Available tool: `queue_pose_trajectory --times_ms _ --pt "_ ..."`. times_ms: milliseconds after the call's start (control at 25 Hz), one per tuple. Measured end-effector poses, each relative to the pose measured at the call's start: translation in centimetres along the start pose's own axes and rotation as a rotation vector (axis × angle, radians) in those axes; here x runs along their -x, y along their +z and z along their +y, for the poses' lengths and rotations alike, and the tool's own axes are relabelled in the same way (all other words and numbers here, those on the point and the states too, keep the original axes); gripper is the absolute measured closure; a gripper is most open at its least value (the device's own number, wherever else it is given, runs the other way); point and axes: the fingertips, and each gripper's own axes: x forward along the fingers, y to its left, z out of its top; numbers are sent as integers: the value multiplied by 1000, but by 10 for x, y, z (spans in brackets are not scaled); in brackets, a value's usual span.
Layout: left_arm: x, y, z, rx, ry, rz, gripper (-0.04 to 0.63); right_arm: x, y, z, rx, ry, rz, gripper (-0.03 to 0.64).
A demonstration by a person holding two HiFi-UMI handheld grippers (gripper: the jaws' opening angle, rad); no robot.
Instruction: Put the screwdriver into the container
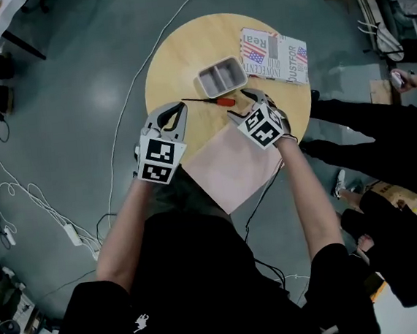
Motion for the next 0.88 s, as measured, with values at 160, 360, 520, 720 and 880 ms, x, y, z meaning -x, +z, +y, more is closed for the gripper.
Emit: queue_pose_trajectory --times_ms 160,360,520,720,880 --pt "-2 -4 6 15 8 3 591 -10 -1 5 34 46 40 325" --pt "-4 -7 11 31 13 5 591 -17 2 11 98 95 79 325" --pt "-5 -9 12 39 9 7 591 -22 0 14 129 122 121 325" --pt "-5 -11 16 48 13 8 591 -29 -1 16 156 166 183 346" --pt "-5 -13 18 57 15 6 591 -32 -5 17 152 175 212 370"
